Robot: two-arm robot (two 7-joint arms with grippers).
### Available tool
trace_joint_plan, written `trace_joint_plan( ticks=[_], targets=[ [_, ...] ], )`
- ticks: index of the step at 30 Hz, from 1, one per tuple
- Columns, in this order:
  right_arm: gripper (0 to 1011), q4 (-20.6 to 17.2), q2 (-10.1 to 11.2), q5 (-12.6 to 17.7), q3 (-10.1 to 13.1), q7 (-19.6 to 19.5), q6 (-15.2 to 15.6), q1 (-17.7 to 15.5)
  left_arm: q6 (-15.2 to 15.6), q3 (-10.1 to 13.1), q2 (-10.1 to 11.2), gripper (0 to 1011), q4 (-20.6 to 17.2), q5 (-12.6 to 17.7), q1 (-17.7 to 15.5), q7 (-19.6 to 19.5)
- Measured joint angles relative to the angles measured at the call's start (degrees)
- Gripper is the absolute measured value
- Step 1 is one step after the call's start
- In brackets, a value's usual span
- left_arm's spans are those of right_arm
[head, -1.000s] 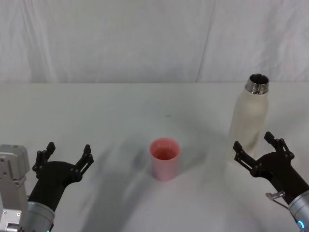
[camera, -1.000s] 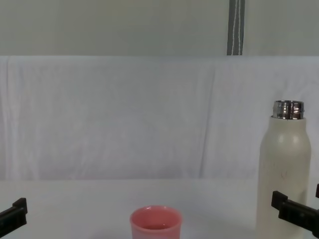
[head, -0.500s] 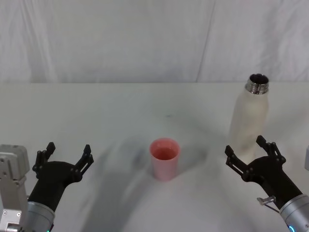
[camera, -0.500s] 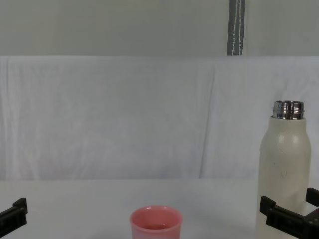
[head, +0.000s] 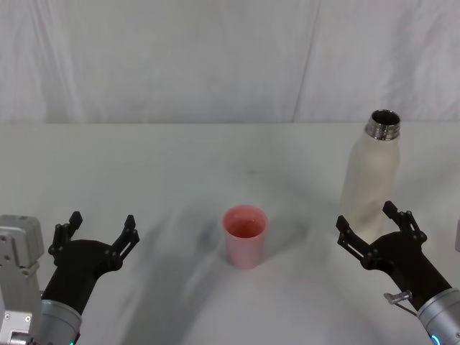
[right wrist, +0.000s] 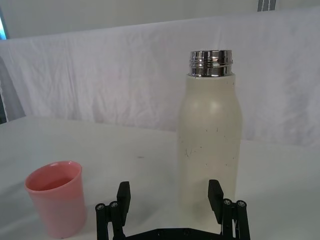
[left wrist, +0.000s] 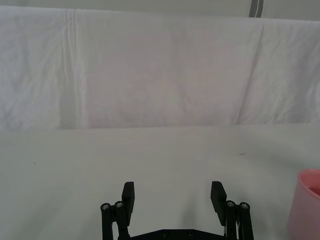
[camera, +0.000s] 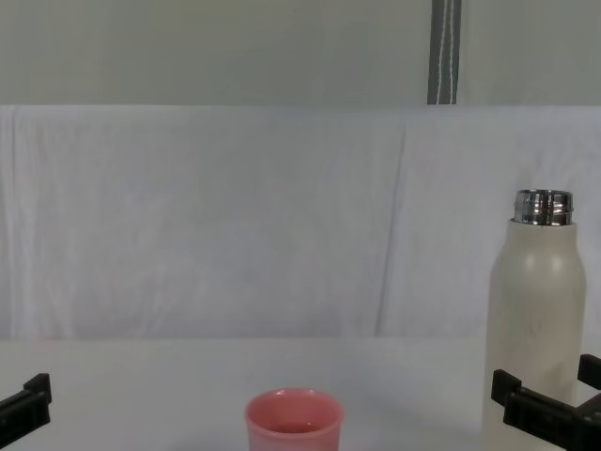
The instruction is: Grasp the thermos with one hand and pour water into the cup lid.
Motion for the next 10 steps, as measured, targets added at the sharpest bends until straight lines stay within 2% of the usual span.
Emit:
trace_joint_plan(
  ticks=[10],
  targets=[
    [1003,0.1,0.1,0.1,0.1,0.1,0.0,0.0,0.0,0.0,0.0,1001,0.0,0.0,0.0,0.0]
  ],
)
